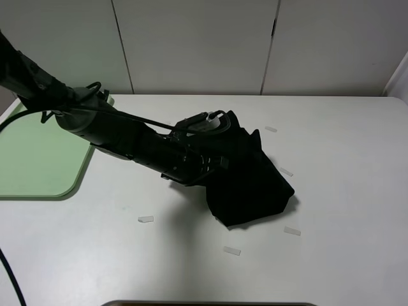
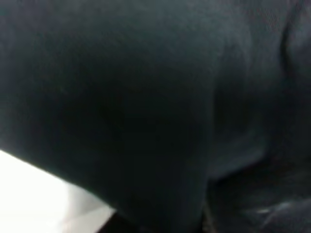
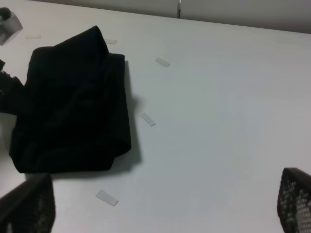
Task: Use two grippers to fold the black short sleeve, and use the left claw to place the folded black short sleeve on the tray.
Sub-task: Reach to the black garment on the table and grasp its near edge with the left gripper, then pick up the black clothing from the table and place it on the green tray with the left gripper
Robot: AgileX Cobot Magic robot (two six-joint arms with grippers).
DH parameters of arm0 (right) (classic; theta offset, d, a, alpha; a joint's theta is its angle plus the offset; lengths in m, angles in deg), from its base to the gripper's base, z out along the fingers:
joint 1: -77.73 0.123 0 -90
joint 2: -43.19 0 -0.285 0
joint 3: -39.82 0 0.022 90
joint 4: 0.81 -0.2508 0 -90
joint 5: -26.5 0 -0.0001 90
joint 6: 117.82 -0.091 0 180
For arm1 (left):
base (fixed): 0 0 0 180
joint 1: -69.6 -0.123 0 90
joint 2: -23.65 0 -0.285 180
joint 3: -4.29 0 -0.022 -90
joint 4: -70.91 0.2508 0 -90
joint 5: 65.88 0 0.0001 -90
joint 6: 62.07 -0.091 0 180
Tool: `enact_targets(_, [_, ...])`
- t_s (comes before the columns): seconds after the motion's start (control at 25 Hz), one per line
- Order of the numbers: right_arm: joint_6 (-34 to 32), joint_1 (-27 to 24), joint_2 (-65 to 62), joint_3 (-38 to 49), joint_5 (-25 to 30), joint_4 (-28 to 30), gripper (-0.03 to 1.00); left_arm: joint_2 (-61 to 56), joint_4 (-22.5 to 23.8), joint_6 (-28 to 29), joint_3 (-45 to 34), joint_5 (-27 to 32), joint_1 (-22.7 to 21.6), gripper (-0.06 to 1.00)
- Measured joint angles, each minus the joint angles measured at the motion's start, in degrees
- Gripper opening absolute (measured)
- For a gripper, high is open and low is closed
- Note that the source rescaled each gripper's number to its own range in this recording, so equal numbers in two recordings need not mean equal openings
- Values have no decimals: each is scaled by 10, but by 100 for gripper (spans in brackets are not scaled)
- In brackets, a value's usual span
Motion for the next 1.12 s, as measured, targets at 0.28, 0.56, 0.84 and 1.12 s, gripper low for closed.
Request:
enact_targets(0.28, [0,0,0,0,0,0,100,-18,163,52,3,2,-46,6])
enact_targets(0.56, [0,0,0,0,0,0,100,-102,629,337,20,27,-156,6])
enact_targets(0.84, [0,0,0,0,0,0,100,-155,949,506,56,87,-231,6])
enact_targets(1.12, [0,0,0,0,0,0,100,-155,1070,509,58,94,-325,6])
